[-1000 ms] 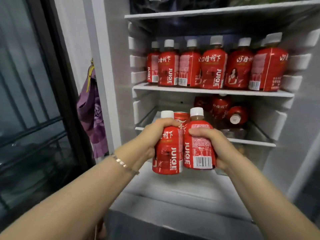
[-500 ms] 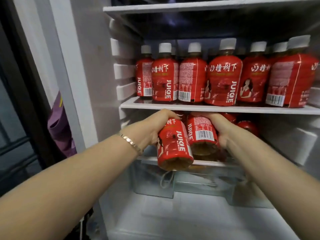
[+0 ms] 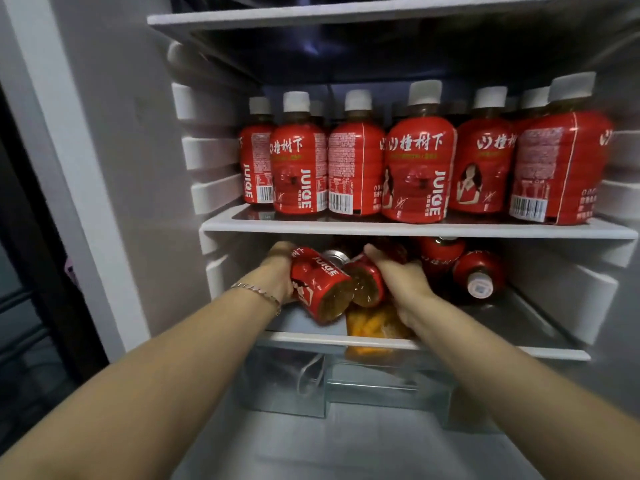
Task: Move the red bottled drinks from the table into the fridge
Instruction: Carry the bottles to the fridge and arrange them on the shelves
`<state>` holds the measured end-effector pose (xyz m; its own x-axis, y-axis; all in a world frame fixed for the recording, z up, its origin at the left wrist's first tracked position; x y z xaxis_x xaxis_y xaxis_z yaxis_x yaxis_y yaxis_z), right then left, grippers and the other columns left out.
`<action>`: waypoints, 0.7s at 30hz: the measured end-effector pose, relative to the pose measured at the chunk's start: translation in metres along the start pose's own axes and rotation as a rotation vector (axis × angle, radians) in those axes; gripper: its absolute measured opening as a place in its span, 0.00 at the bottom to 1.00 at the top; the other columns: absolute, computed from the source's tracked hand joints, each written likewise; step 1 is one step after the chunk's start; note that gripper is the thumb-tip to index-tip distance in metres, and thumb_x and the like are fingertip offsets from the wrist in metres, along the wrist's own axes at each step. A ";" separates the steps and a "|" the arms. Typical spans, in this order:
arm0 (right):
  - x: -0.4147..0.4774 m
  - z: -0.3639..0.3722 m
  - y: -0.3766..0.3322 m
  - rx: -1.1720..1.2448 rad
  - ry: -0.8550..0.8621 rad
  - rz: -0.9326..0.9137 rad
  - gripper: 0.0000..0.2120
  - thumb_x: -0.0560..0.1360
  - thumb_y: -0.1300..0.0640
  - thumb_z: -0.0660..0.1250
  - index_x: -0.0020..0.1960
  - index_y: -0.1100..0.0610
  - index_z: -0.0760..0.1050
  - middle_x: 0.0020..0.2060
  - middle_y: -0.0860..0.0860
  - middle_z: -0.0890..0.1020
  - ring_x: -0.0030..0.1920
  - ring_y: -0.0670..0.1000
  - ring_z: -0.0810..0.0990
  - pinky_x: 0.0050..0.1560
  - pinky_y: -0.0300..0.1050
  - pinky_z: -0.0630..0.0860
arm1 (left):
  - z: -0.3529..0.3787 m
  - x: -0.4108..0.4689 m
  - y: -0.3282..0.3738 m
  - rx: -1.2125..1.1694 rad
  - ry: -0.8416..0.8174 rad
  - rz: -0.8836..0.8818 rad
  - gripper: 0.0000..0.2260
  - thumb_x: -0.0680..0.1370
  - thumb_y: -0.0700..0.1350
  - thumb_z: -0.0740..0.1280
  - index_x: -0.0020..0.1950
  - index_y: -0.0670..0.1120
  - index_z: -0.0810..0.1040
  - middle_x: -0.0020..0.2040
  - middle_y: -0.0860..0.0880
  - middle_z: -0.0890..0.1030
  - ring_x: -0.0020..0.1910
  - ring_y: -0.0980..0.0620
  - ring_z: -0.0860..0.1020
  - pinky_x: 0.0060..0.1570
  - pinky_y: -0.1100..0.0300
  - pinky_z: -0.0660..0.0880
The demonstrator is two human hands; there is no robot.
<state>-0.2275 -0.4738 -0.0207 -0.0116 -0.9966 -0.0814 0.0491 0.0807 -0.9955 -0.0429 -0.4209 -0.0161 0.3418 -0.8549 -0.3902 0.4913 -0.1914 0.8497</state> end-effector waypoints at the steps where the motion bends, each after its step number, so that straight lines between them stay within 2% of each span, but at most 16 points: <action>1: -0.006 0.002 -0.006 -0.081 -0.005 -0.061 0.55 0.48 0.30 0.71 0.69 0.55 0.66 0.60 0.56 0.78 0.59 0.57 0.78 0.63 0.54 0.73 | -0.002 0.006 0.003 -0.054 0.027 0.039 0.12 0.80 0.48 0.57 0.49 0.41 0.73 0.41 0.41 0.77 0.40 0.44 0.77 0.49 0.48 0.75; 3: -0.015 0.013 -0.015 -0.240 -0.056 -0.171 0.51 0.51 0.31 0.70 0.70 0.52 0.65 0.62 0.55 0.75 0.62 0.57 0.75 0.65 0.54 0.71 | -0.007 0.014 0.006 -0.097 0.083 0.137 0.15 0.79 0.52 0.60 0.53 0.41 0.74 0.46 0.41 0.80 0.45 0.43 0.78 0.56 0.48 0.74; 5: -0.025 0.024 -0.020 -0.339 -0.111 -0.258 0.40 0.63 0.38 0.71 0.70 0.52 0.64 0.64 0.56 0.73 0.64 0.57 0.72 0.67 0.52 0.68 | -0.016 0.011 0.007 0.051 0.183 0.250 0.26 0.71 0.60 0.66 0.60 0.42 0.73 0.54 0.41 0.80 0.51 0.42 0.79 0.58 0.47 0.74; 6: -0.027 0.028 -0.018 -0.382 -0.137 -0.278 0.35 0.69 0.41 0.69 0.71 0.52 0.64 0.65 0.56 0.72 0.64 0.57 0.72 0.68 0.51 0.67 | -0.018 0.004 0.009 0.199 0.235 0.320 0.34 0.65 0.63 0.68 0.64 0.43 0.70 0.61 0.40 0.77 0.57 0.41 0.77 0.62 0.46 0.72; 8: -0.031 0.034 -0.015 -0.504 -0.186 -0.327 0.27 0.73 0.44 0.65 0.69 0.51 0.66 0.65 0.56 0.71 0.63 0.56 0.73 0.66 0.48 0.68 | -0.003 -0.021 0.016 0.581 0.220 0.537 0.41 0.66 0.64 0.70 0.72 0.47 0.62 0.73 0.40 0.62 0.72 0.40 0.62 0.71 0.47 0.60; 10: -0.039 0.035 -0.022 -0.695 -0.197 -0.460 0.20 0.75 0.45 0.63 0.64 0.52 0.72 0.61 0.57 0.75 0.58 0.57 0.76 0.61 0.49 0.73 | 0.024 -0.049 0.009 0.883 0.103 0.762 0.38 0.69 0.63 0.68 0.75 0.51 0.58 0.76 0.43 0.49 0.76 0.46 0.47 0.74 0.54 0.49; 12: -0.046 0.026 -0.031 -0.899 -0.120 -0.582 0.18 0.76 0.45 0.63 0.60 0.53 0.75 0.58 0.56 0.75 0.57 0.58 0.76 0.57 0.48 0.74 | 0.036 -0.062 -0.004 1.019 0.012 0.869 0.33 0.70 0.63 0.65 0.74 0.56 0.61 0.75 0.47 0.46 0.76 0.48 0.43 0.75 0.53 0.47; 15: -0.050 0.012 -0.037 -1.084 -0.022 -0.673 0.18 0.76 0.47 0.63 0.63 0.54 0.73 0.60 0.55 0.74 0.61 0.56 0.72 0.59 0.48 0.71 | 0.035 -0.057 -0.008 1.163 0.020 0.918 0.24 0.77 0.52 0.64 0.72 0.59 0.62 0.76 0.47 0.47 0.75 0.44 0.44 0.75 0.47 0.49; 17: -0.047 0.009 -0.036 -1.133 0.000 -0.683 0.18 0.76 0.49 0.63 0.64 0.54 0.73 0.60 0.54 0.74 0.61 0.56 0.72 0.59 0.48 0.71 | 0.035 -0.048 -0.004 1.251 0.030 0.938 0.23 0.79 0.44 0.63 0.72 0.57 0.62 0.77 0.46 0.46 0.76 0.44 0.41 0.75 0.49 0.47; 19: -0.043 0.005 -0.036 -1.112 0.007 -0.666 0.16 0.76 0.51 0.64 0.61 0.54 0.75 0.59 0.54 0.75 0.60 0.55 0.73 0.57 0.47 0.71 | 0.033 -0.039 0.000 1.280 0.014 0.924 0.24 0.79 0.41 0.62 0.72 0.57 0.62 0.77 0.47 0.46 0.76 0.44 0.39 0.75 0.50 0.46; 21: -0.041 0.003 -0.037 -1.088 0.014 -0.662 0.14 0.76 0.52 0.64 0.59 0.55 0.76 0.58 0.54 0.76 0.58 0.55 0.74 0.55 0.45 0.71 | 0.029 -0.031 0.004 1.313 0.032 0.894 0.24 0.79 0.41 0.62 0.73 0.57 0.60 0.78 0.47 0.45 0.75 0.43 0.35 0.75 0.46 0.46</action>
<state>-0.2255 -0.4364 0.0199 0.2694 -0.8513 0.4503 -0.8111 -0.4526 -0.3704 -0.0749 -0.4093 0.0102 0.1533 -0.9082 0.3894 -0.8664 0.0660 0.4950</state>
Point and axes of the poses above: each hand's wrist, its own x-axis towards the middle knuckle, its own z-axis out of the palm, y = z × x, the point moved 10 cm from there along x, towards the middle knuckle
